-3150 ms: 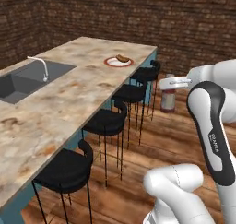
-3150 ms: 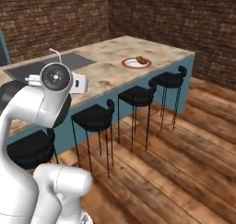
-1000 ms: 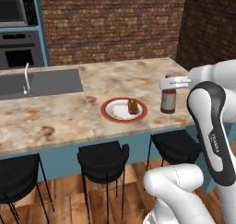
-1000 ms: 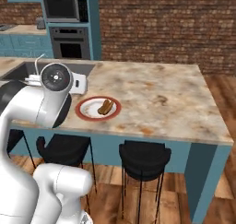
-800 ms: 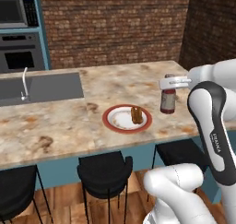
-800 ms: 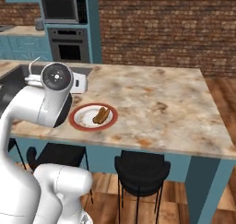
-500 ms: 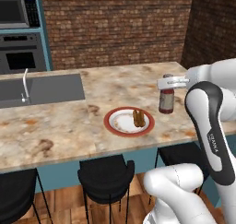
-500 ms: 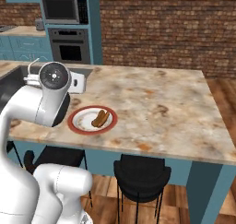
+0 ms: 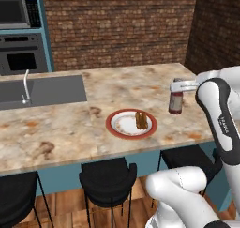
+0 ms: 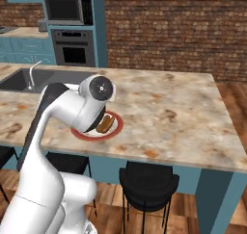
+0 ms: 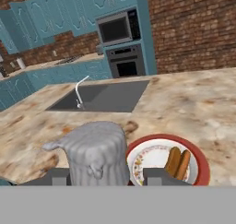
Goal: Move the hot dog bun to the plate on the dining table and place the condiment next to that plate. Then navigate to the fridge and take the sausage and place it on the plate as well.
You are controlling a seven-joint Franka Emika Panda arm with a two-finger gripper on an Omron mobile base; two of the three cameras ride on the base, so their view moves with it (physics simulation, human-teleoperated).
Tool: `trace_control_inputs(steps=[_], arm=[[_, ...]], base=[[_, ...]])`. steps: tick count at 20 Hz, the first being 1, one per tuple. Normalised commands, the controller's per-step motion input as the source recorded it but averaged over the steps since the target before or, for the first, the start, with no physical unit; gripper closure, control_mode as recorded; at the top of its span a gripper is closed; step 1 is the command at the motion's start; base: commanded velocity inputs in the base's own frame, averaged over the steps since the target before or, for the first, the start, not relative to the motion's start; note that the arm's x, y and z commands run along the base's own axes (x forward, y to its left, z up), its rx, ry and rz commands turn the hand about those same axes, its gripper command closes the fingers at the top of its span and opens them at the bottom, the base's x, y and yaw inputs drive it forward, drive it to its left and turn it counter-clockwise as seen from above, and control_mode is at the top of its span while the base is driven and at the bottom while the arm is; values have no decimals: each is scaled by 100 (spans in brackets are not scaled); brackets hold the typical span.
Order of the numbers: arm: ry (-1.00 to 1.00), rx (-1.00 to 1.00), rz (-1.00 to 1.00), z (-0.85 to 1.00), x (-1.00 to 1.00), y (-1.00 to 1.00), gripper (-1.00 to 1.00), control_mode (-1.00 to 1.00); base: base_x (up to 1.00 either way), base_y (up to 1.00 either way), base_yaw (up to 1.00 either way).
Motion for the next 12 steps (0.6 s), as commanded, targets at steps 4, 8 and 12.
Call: trace_control_inputs(steps=[4,8,12], arm=[[0,0,13,-70,99,-93,100,-100],[0,0,10,-72,89,-44,100,-100],[0,0,9,-88,75,0,100,-100]], base=[[0,0,0],[0,0,0],[0,0,0]])
